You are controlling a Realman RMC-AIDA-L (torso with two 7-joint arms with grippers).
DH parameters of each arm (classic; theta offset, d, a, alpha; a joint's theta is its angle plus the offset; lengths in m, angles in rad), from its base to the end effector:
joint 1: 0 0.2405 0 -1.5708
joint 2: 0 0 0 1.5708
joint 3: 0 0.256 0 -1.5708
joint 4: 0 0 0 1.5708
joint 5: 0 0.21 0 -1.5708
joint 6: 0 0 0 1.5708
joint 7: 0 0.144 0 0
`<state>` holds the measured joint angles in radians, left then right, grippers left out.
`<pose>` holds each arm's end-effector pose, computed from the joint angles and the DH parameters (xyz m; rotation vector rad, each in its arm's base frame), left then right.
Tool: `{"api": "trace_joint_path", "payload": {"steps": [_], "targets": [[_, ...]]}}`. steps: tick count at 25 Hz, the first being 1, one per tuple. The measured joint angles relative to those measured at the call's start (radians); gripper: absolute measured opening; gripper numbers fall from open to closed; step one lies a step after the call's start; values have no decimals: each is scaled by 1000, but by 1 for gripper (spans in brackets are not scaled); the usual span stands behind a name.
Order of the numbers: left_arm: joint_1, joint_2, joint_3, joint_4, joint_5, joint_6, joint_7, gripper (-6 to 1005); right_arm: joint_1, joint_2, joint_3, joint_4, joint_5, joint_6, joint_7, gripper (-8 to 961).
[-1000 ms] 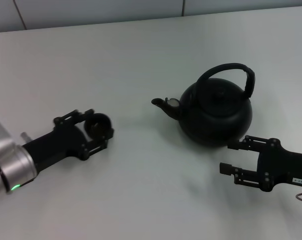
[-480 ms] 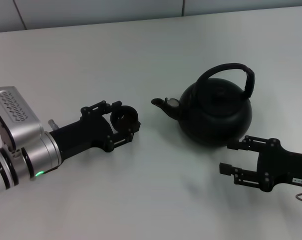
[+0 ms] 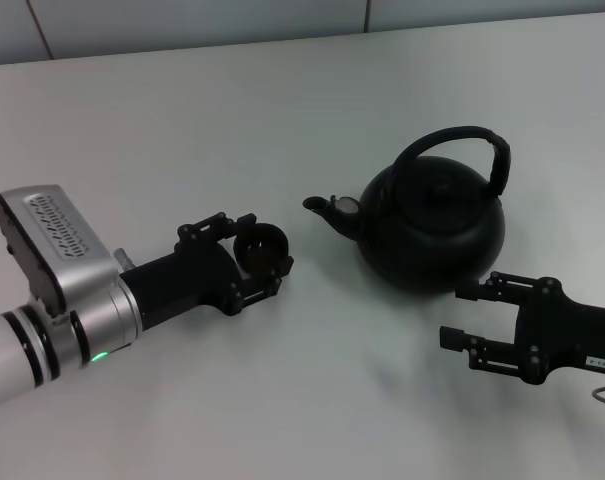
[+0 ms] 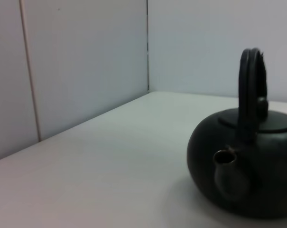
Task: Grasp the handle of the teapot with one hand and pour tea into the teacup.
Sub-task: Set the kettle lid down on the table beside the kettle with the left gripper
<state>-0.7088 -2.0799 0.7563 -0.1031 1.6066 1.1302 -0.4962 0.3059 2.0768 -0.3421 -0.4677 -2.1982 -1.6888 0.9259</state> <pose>-0.2594 0.3177 -0.1143 -2.5867 -0.3190 -0.6120 0.3421 0.2267 -0.0094 -2.5887 0.5909 0.7518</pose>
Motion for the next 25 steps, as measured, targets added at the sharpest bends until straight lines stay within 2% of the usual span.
{"api": "trace_joint_path", "payload": {"steps": [25], "targets": [[-15, 0, -34, -39, 1, -49, 39, 715, 9, 0, 0, 0, 0, 3, 1, 674]]}}
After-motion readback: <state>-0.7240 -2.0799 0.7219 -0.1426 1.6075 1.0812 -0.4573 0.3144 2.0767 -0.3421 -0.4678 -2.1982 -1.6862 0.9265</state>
